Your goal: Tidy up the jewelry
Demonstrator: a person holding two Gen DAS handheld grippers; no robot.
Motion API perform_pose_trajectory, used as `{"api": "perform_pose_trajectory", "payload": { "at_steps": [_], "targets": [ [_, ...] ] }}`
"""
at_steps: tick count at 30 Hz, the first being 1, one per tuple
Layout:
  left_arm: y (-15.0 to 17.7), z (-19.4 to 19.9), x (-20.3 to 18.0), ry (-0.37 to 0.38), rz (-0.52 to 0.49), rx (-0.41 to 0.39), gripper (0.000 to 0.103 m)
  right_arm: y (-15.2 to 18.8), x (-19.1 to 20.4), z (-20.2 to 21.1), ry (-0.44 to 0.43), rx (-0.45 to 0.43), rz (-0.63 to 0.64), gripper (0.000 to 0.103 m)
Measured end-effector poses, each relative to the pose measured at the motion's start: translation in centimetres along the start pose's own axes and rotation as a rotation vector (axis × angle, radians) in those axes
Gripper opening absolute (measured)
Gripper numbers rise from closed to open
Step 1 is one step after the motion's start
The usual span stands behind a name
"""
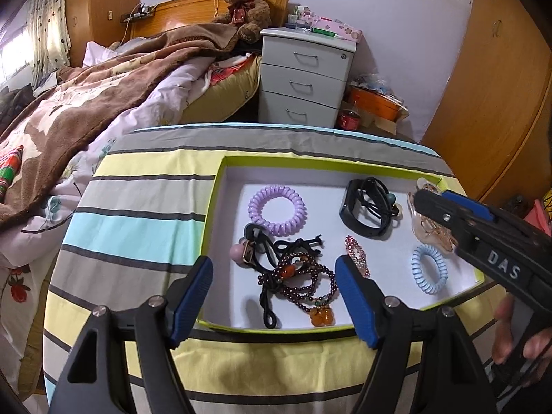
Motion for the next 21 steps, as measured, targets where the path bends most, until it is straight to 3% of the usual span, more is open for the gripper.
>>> {"api": "perform_pose_trajectory", "payload": {
  "at_steps": [21],
  "targets": [
    [2.0,6.3,-2.2,0.011,-0.054,-0.142,0.079,4.5,-0.6,9.2,0.082,-0.143,-0.045,0.046]
  ]
}}
Point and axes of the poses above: each gripper's, at about its wrist camera, not at the fingertips, and z roughly against the way its jaws point, x to its left, y to its underside, the point moved 1 cm from there along -z, roughly the way its jaws point, and after that the axes turned 5 degrees about -x, right-handed, at the moved point
